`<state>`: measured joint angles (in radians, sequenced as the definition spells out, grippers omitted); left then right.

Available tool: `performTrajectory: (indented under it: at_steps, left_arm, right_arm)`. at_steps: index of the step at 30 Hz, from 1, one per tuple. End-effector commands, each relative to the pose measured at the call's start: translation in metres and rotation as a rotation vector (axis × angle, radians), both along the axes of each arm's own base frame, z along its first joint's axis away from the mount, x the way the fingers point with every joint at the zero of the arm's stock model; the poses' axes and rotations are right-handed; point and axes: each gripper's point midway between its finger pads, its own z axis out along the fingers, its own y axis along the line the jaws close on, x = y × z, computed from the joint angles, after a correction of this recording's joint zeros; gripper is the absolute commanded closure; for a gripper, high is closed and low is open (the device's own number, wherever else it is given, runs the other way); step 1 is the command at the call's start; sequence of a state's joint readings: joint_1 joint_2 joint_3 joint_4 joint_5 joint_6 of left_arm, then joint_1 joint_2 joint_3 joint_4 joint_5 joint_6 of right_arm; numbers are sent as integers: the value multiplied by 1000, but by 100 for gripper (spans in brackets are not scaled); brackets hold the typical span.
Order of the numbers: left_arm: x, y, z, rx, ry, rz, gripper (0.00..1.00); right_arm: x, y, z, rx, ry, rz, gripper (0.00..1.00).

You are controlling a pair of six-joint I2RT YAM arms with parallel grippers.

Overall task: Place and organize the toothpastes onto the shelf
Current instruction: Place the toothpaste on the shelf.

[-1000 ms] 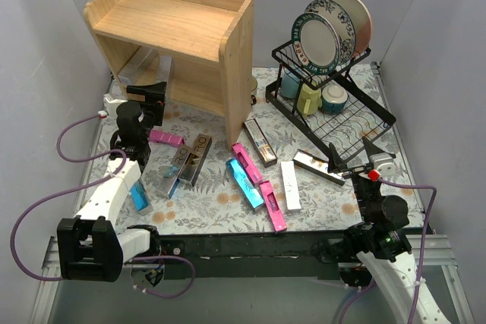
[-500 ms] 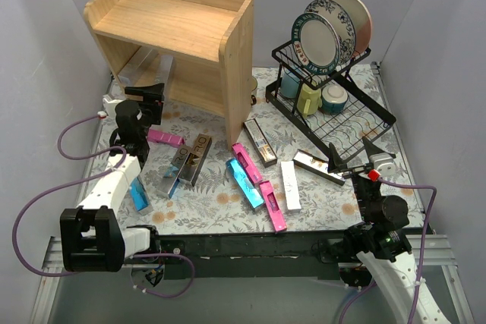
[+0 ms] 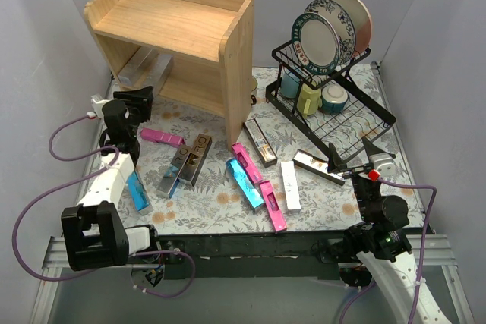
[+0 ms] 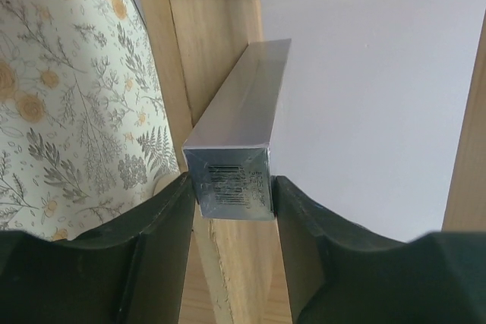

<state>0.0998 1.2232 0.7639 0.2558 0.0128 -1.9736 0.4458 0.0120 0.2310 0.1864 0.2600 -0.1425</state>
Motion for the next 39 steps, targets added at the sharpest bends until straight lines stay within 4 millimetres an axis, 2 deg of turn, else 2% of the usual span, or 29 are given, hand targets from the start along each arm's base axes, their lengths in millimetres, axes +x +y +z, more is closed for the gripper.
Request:
performTrajectory:
  at_steps: [1, 8, 13, 25, 29, 32, 39]
  left_arm:
    - [6, 17, 22, 30, -45, -13, 60]
    - [17, 31, 16, 21, -34, -32, 59]
    - [23, 34, 10, 12, -30, -36, 59]
    - [36, 48, 17, 26, -50, -5, 58]
    - [40, 50, 15, 32, -34, -17, 55]
    - [40, 51, 11, 33, -24, -16, 51]
    - [33, 55, 12, 43, -20, -4, 26]
  right_arm:
    - [-14, -9, 29, 54, -109, -13, 2]
    - [-14, -9, 29, 50, -106, -13, 2]
    - [-14, -8, 28, 48, -104, -11, 1]
    - [-12, -8, 27, 46, -97, -13, 1]
    - [-12, -8, 26, 43, -96, -13, 1]
    - [-12, -7, 26, 41, -93, -10, 1]
    - [-12, -7, 26, 41, -94, -7, 2]
